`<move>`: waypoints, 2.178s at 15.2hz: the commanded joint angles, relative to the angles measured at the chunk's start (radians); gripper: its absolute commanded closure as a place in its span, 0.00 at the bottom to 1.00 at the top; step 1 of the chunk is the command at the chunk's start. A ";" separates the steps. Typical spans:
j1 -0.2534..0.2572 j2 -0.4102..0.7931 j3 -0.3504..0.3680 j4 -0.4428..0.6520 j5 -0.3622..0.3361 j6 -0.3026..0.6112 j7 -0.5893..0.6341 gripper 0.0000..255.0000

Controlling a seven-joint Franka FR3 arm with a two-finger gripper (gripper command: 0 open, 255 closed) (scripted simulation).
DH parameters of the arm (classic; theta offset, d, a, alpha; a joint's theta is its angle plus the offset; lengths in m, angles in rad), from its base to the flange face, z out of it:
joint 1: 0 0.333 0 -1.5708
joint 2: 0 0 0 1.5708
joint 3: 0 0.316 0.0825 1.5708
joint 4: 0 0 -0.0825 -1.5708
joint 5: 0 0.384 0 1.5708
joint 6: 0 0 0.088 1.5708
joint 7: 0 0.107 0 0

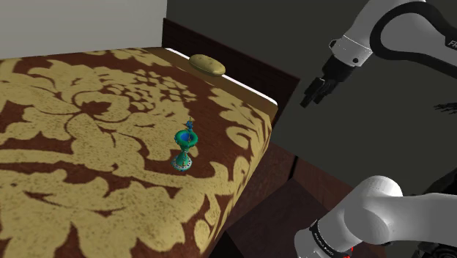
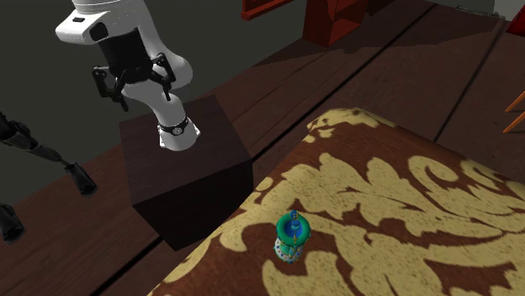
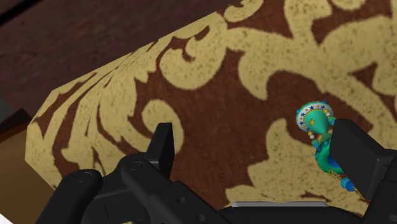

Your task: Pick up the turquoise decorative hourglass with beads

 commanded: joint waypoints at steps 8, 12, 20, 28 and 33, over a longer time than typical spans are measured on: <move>0.040 0.201 0.063 0.018 0.043 0.153 0.056 0.00; 0.060 0.329 0.097 0.054 0.060 0.230 0.085 0.00; 0.096 0.605 0.161 0.181 0.069 0.348 0.143 0.00; 0.135 0.897 0.210 0.382 0.043 0.408 0.205 0.00; 0.171 1.088 0.228 0.549 0.015 0.411 0.240 0.00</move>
